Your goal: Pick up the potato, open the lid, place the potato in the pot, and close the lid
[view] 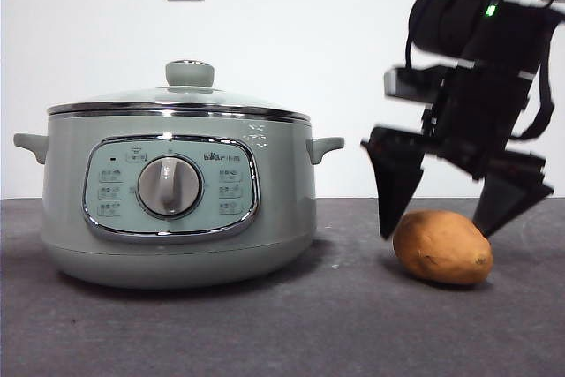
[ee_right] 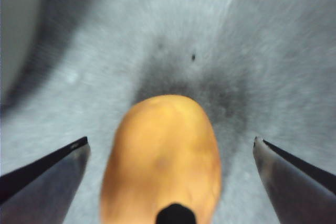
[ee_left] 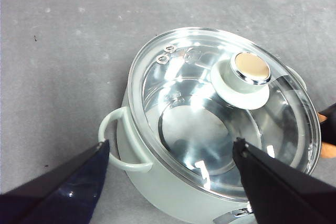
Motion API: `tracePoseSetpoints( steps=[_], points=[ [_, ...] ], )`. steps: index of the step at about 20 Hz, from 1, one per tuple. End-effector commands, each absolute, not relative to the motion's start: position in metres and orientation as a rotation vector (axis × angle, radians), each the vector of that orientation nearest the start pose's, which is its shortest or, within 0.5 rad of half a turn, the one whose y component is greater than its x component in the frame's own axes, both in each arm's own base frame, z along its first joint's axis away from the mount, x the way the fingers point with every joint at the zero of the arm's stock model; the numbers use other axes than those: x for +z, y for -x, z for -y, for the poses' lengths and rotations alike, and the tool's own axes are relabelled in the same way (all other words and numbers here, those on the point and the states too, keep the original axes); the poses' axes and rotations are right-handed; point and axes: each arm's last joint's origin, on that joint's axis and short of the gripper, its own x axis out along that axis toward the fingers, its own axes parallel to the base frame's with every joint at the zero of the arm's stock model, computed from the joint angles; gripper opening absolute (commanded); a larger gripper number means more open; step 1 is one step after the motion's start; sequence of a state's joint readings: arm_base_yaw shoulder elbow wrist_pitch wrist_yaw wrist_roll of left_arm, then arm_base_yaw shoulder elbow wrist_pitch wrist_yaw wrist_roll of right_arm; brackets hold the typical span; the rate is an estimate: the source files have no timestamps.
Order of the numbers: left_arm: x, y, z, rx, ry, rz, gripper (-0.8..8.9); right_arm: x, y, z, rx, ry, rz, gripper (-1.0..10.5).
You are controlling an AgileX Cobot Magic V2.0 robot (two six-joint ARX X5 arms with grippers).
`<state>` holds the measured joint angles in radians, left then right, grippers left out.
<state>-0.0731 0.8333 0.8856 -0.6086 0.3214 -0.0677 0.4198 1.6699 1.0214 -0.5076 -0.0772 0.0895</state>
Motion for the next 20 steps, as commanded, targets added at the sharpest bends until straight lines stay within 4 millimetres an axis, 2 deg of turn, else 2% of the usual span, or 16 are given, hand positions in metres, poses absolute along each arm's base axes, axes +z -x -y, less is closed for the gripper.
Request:
tracePoseSetpoints(
  steps=[1,3,7,10,13,16,20],
  points=[
    [0.323,-0.164,0.021,-0.368,0.126,-0.562,3.96,0.169,-0.29,-0.133,0.387,0.128,-1.189,2.8],
    [0.323,-0.164,0.021,-0.368,0.126,-0.562,3.96,0.17,-0.29,-0.132,0.386,0.128,-1.188,0.0],
    [0.323,-0.164,0.021,-0.369,0.127,-0.561,3.96,0.182,-0.285,-0.13,0.385,0.125,-1.167,-0.1],
    [0.324,-0.165,0.022,-0.406,0.159,-0.548,3.96,0.205,-0.271,-0.124,0.378,0.111,-1.163,-0.1],
    [0.327,-0.176,0.028,-0.494,0.21,-0.508,3.95,0.227,-0.253,-0.116,0.379,0.111,-1.159,-0.1],
    [0.324,-0.195,0.045,-0.563,0.224,-0.492,3.95,0.247,-0.239,-0.11,0.385,0.102,-1.116,-0.1],
    [0.315,-0.224,0.077,-0.623,0.208,-0.502,3.94,0.262,-0.231,-0.106,0.394,0.09,-1.055,-0.1]
  ],
)
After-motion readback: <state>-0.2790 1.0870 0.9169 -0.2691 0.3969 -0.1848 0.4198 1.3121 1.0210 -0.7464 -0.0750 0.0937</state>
